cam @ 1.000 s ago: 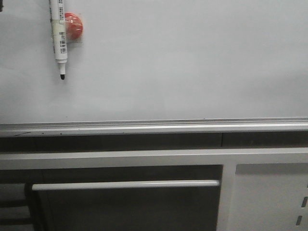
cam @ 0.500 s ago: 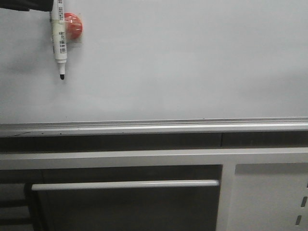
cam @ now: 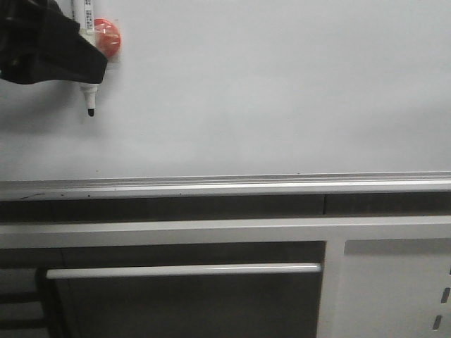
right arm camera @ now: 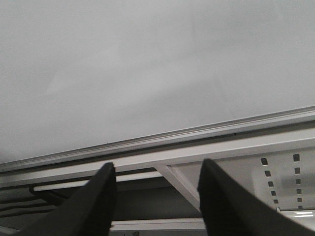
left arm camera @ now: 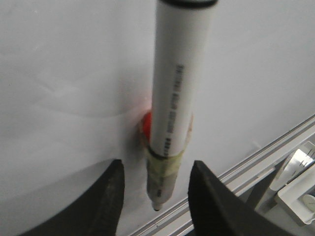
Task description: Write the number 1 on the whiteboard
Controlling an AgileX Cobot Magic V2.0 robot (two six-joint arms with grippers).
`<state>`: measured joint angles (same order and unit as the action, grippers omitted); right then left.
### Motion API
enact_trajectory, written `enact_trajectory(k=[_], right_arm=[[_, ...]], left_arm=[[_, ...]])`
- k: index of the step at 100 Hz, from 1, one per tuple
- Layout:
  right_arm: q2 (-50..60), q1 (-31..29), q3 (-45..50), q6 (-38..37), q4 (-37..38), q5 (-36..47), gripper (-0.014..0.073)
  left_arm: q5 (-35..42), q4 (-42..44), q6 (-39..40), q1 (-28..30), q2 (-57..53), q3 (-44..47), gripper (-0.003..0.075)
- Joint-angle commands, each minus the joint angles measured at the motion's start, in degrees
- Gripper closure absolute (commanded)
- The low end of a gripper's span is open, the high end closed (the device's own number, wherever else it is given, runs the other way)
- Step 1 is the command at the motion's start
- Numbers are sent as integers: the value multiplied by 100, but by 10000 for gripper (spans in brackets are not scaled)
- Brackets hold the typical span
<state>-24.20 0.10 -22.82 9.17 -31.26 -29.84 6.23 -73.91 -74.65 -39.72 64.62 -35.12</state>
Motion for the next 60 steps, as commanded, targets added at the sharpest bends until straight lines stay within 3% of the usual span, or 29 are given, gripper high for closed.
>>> enact_trajectory(k=[1,20,47,60], right_arm=[[-77,-20,-207,53,-103,386,251],[-77,-20,-207,53,-103,446,251],[-77,-20,-207,53,-103,470,251],[-77,-20,-207,53,-103,500,251]], left_arm=[[231,-14,10,-43,-78,-205,445],[-92,-14,10,-43,-78,-322,446],[81,-14,10,-43,-78,-400,450],[140,-4,10,-43,-78,-411,510]])
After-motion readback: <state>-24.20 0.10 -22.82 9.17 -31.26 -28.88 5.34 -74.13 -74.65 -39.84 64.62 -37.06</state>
